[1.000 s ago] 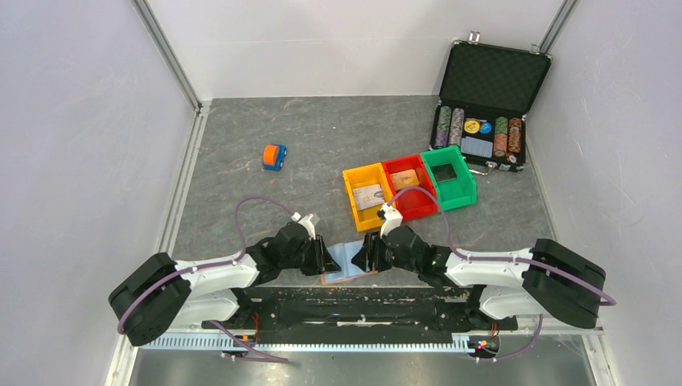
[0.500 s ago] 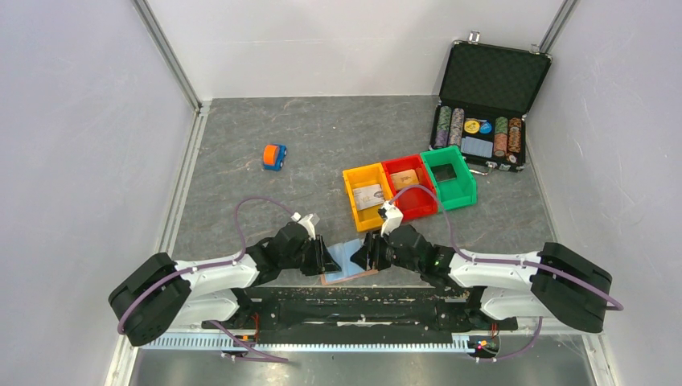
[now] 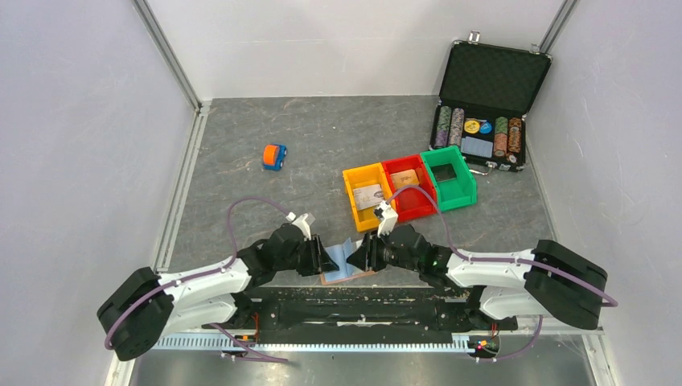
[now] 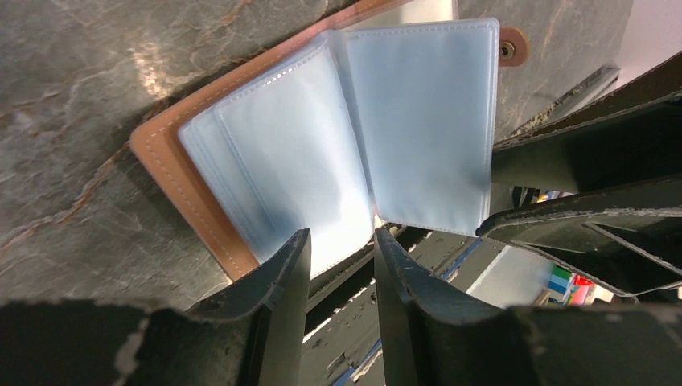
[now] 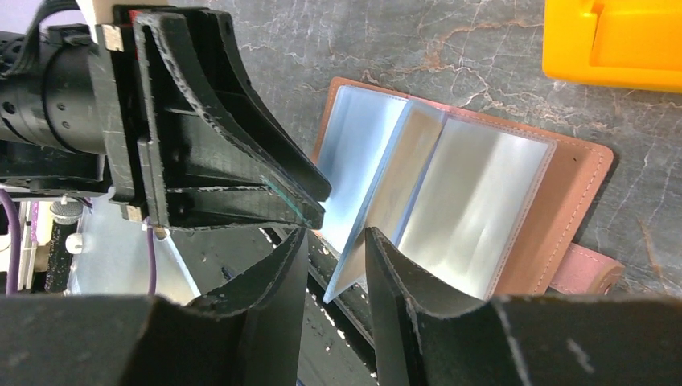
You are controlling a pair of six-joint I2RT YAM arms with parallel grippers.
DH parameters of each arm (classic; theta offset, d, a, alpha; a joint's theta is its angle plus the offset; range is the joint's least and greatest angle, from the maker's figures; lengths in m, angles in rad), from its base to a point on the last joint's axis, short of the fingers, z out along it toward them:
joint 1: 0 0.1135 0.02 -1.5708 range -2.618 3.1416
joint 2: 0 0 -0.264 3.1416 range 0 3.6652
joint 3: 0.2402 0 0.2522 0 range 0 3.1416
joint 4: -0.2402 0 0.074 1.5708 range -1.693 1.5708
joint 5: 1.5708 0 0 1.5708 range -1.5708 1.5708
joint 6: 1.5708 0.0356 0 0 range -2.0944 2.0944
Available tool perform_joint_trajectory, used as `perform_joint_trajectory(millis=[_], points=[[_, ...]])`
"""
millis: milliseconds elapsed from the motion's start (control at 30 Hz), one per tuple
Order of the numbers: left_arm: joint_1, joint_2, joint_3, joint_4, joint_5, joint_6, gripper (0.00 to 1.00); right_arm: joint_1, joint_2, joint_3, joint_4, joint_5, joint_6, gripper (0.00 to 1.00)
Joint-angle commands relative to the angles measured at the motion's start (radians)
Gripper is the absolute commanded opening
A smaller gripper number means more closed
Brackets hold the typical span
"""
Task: Take the credit cards out of the card holder
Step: Remove the credit card from the card holder.
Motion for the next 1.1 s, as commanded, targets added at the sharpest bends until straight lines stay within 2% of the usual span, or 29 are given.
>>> perform_joint_trajectory(millis=[0, 200, 333, 400, 633, 800, 967, 1000, 1067], points=[[0.001, -0.059, 0.013, -0.079, -0.049, 0.025, 0.43, 0.006, 0.024, -0.004, 0.05, -0.016, 0.001, 0.35], [0.001, -0.151, 0.044, -0.196, -0.102, 0.008, 0.46, 0.006, 0.049, 0.017, 0.052, -0.029, -0.009, 0.33], [0.001, -0.184, 0.078, -0.255, -0.132, 0.008, 0.48, 0.005, 0.055, 0.039, 0.045, -0.044, -0.024, 0.42], [0.002, -0.186, 0.093, -0.272, -0.144, 0.012, 0.5, 0.006, 0.056, 0.045, 0.046, -0.049, -0.028, 0.42], [0.003, -0.163, 0.128, -0.265, -0.145, 0.017, 0.54, 0.007, 0.065, 0.045, 0.082, -0.077, -0.025, 0.28], [0.007, -0.095, 0.147, -0.249, -0.14, 0.029, 0.51, 0.007, 0.072, 0.04, 0.1, -0.087, -0.018, 0.27], [0.012, -0.064, 0.153, -0.251, -0.144, 0.034, 0.5, 0.007, 0.074, 0.036, 0.108, -0.09, -0.012, 0.36], [0.013, -0.065, 0.154, -0.251, -0.143, 0.033, 0.5, 0.007, 0.074, 0.033, 0.113, -0.091, -0.009, 0.34], [0.015, -0.068, 0.156, -0.255, -0.147, 0.034, 0.5, 0.007, 0.075, 0.027, 0.126, -0.093, -0.005, 0.25]])
